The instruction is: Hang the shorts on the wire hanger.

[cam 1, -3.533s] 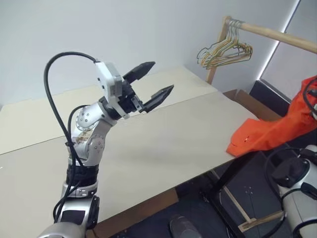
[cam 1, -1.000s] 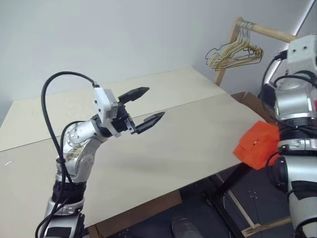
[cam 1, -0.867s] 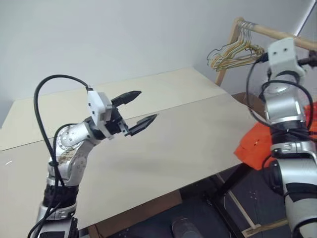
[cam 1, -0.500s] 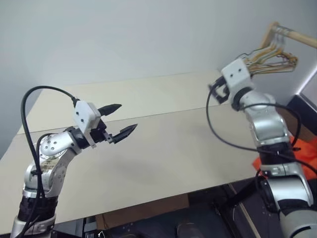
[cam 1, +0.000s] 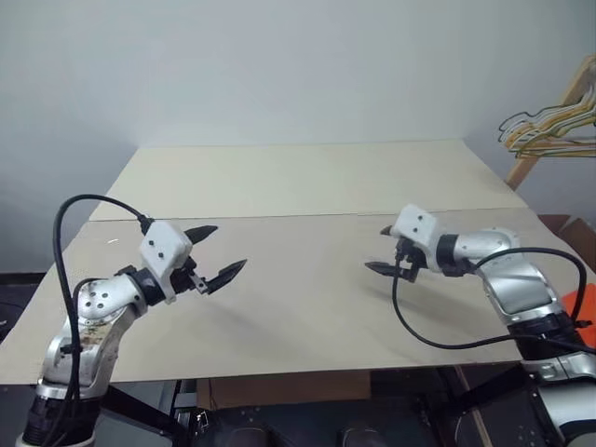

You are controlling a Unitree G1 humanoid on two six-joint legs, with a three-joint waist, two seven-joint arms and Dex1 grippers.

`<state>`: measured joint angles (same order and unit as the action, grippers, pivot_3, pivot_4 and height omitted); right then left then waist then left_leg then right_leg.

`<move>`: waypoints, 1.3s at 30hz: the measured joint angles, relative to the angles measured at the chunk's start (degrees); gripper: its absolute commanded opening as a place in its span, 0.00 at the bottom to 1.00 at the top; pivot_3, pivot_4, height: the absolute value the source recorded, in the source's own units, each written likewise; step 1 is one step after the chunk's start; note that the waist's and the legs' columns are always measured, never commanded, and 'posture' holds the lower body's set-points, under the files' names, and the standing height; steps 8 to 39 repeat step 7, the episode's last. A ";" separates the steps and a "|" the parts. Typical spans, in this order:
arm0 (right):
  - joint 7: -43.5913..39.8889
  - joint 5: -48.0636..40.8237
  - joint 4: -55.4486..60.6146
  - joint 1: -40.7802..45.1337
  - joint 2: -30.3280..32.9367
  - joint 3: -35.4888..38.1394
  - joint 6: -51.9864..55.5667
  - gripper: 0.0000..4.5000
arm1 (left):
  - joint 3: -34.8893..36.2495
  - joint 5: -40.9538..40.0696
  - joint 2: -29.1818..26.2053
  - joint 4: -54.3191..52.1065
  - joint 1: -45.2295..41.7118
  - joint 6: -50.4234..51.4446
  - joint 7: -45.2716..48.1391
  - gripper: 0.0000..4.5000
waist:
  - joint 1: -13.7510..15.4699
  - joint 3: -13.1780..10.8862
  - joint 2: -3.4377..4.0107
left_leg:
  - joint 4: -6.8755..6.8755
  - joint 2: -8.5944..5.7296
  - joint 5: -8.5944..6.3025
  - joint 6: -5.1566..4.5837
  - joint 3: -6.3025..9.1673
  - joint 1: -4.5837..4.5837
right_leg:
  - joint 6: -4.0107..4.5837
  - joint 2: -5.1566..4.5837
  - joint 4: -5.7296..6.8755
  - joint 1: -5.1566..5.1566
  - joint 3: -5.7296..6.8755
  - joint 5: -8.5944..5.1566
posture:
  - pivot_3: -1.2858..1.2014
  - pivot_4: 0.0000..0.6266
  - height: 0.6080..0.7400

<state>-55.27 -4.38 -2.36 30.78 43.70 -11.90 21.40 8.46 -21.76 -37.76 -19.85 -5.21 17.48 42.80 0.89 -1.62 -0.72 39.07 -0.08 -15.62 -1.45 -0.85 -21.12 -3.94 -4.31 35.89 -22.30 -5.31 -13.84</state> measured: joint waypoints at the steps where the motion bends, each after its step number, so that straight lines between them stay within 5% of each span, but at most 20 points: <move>1: -0.40 0.45 -0.38 0.00 0.05 -0.25 -0.20 1.00 | -0.01 0.17 0.01 0.00 0.00 -0.02 0.00 1.00 | 0.03 -0.01 -0.05 | 0.00 0.00 0.02 0.01 0.00 0.01 | 0.01 0.01 0.01 0.01 0.01 0.00 | 0.57 0.00 1.00; 39: -1.04 2.83 -3.10 0.02 0.06 -0.90 -1.05 1.00 | -0.84 1.34 0.02 0.07 -0.01 -0.08 0.41 1.00 | 0.44 -0.06 -0.18 | 0.00 -0.01 0.04 0.02 0.00 -0.02 | 0.01 0.00 -0.01 -0.01 0.01 0.01 | 0.57 0.00 1.00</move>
